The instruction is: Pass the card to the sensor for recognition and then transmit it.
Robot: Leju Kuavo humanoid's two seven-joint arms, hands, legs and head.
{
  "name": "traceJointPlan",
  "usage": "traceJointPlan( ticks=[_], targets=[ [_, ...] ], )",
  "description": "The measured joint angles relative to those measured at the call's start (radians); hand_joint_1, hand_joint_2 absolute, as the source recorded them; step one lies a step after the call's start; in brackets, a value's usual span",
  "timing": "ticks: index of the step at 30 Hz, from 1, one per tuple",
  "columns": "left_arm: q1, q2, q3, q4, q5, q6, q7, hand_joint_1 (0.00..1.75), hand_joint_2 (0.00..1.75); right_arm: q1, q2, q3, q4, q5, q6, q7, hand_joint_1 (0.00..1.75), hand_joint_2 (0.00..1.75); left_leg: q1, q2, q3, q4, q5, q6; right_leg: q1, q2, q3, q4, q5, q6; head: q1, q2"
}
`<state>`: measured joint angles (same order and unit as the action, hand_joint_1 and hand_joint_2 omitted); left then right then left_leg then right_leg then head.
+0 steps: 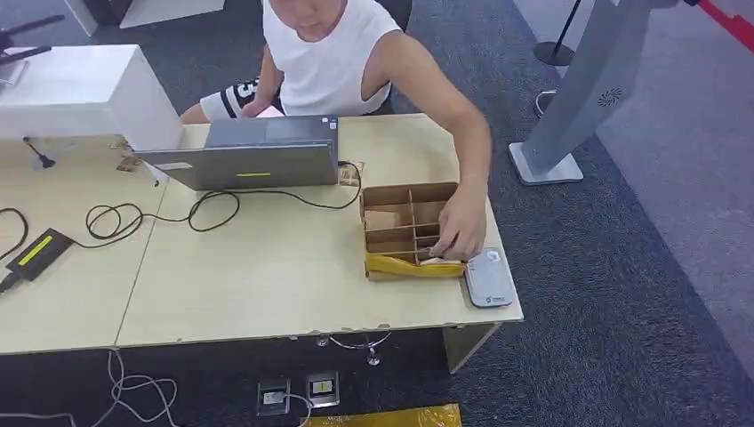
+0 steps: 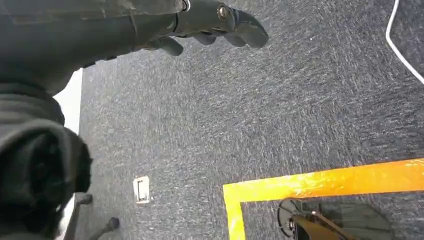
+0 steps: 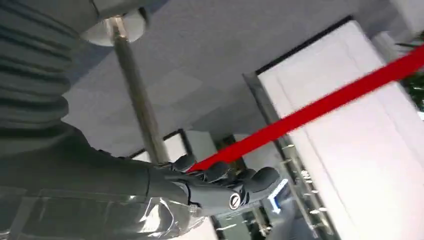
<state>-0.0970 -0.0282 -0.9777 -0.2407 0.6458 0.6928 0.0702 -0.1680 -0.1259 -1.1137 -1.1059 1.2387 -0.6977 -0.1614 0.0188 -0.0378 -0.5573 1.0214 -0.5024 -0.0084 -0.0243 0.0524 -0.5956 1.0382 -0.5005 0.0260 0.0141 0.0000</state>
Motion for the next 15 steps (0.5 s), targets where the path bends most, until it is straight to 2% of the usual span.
traceJointPlan(
  ticks=[4,7,9,15],
  targets=[
    [0.000,0.000,0.005,0.000,0.000,0.000,0.000,0.00,0.00,0.000,0.015,-0.119,0.139,0.118,0.000,0.055,0.00,0.00,0.000,0.000,0.000,0.000,0.000,0.000,0.000,0.000,0.000,0.000,0.000,0.000,0.000,0.000],
    [0.000,0.001,0.015,0.000,-0.005,0.000,0.000,0.00,0.00,0.007,0.030,-0.191,0.249,0.172,0.000,0.149,0.00,0.00,0.001,0.000,0.000,0.000,-0.001,-0.001,0.001,0.000,0.001,0.000,-0.001,-0.001,0.000,0.000],
    [0.000,0.001,0.021,0.000,-0.008,0.000,0.000,0.00,0.00,0.017,0.049,-0.217,0.319,0.188,0.000,0.199,0.00,0.00,0.002,0.000,0.000,0.000,-0.001,-0.001,0.002,0.000,0.001,0.000,-0.001,-0.002,0.000,0.000],
    [0.000,0.002,0.027,0.000,-0.026,0.000,-0.010,0.00,0.00,0.022,0.092,-0.277,0.479,0.201,0.000,0.251,0.00,0.00,0.002,0.000,0.000,0.000,-0.002,-0.003,0.002,0.000,0.001,0.001,-0.002,-0.003,0.000,0.000]
  ],
)
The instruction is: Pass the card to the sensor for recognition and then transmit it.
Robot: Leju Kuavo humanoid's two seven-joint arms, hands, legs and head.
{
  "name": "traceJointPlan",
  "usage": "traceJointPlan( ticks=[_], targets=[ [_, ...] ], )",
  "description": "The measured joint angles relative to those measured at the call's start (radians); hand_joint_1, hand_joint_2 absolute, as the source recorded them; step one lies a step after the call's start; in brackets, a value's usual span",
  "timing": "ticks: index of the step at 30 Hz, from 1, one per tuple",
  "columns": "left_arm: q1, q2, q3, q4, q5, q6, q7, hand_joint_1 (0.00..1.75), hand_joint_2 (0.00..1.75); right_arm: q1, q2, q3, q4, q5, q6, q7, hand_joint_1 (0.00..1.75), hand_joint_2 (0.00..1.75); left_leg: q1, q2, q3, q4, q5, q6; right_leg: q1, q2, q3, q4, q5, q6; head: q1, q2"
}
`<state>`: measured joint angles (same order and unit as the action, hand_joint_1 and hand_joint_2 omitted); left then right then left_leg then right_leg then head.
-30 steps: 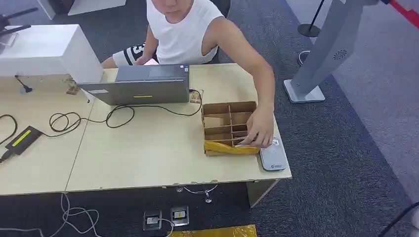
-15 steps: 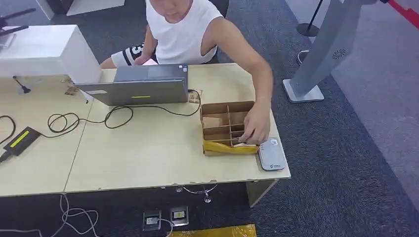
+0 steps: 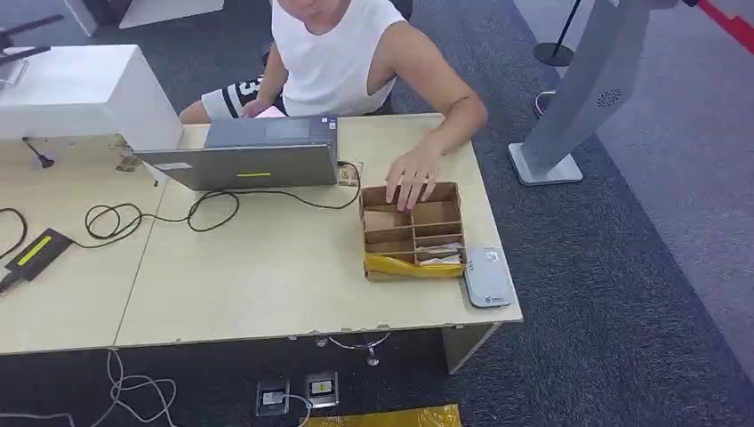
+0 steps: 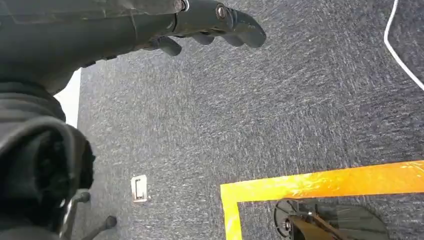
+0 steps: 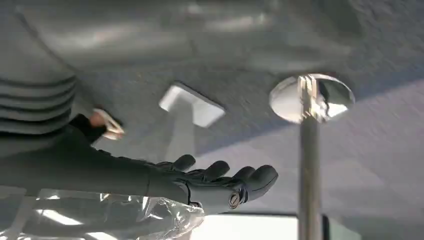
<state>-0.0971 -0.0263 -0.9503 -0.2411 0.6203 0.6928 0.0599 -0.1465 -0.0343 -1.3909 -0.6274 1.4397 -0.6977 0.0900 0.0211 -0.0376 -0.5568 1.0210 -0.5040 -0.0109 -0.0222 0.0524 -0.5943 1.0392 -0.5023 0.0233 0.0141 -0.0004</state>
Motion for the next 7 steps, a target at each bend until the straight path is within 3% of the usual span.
traceJointPlan(
  ticks=[7],
  targets=[
    [0.000,0.003,0.000,0.000,-0.014,0.000,-0.006,0.00,0.00,-0.002,0.020,-0.035,0.137,-0.014,0.000,-0.022,0.00,0.00,0.000,0.000,0.000,0.000,0.000,0.000,0.000,0.000,0.000,0.000,0.000,0.000,0.000,0.000]
  ],
)
